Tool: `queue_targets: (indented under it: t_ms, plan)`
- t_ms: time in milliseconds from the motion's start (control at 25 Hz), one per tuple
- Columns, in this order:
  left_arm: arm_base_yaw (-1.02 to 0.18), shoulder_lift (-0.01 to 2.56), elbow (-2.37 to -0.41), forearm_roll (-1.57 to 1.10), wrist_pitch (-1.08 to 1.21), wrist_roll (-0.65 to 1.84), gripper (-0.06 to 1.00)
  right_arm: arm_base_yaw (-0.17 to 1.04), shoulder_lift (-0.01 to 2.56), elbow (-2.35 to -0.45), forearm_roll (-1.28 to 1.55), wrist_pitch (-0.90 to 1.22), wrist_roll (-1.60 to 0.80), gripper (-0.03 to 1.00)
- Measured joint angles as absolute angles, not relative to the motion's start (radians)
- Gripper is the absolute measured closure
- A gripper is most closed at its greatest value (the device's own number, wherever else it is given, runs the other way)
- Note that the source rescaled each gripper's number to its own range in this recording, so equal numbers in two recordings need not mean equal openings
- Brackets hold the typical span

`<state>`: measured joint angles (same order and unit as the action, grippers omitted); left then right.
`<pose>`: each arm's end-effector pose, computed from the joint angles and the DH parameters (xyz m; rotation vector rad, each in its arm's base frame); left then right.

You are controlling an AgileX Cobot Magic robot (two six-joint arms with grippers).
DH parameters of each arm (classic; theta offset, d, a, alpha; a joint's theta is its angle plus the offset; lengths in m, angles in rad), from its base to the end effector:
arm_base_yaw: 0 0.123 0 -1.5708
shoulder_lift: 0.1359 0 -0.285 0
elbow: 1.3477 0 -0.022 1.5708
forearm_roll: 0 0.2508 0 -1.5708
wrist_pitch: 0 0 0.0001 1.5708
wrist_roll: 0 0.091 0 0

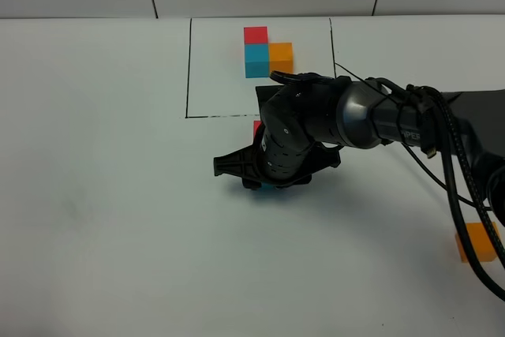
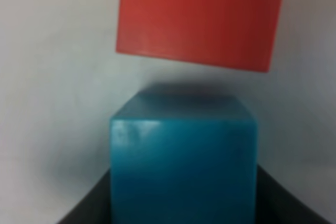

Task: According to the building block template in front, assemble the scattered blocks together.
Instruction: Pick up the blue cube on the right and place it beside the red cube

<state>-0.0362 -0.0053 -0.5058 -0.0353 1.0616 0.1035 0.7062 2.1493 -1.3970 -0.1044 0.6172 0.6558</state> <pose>-0.0065 -0.0026 0.2788 0.1438 2.0285 0.0002 0.3259 0.2707 0.1138 -0.1816 2.8609 0.1809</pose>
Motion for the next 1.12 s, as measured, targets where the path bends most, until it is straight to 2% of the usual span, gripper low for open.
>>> queue_targets:
  t_ms: [1120]
  plan:
    - [-0.036,-0.005,-0.506,-0.035,1.062,0.103,0.27,0.706,2.159,-1.397,-0.149,0.593,0.667,0.95]
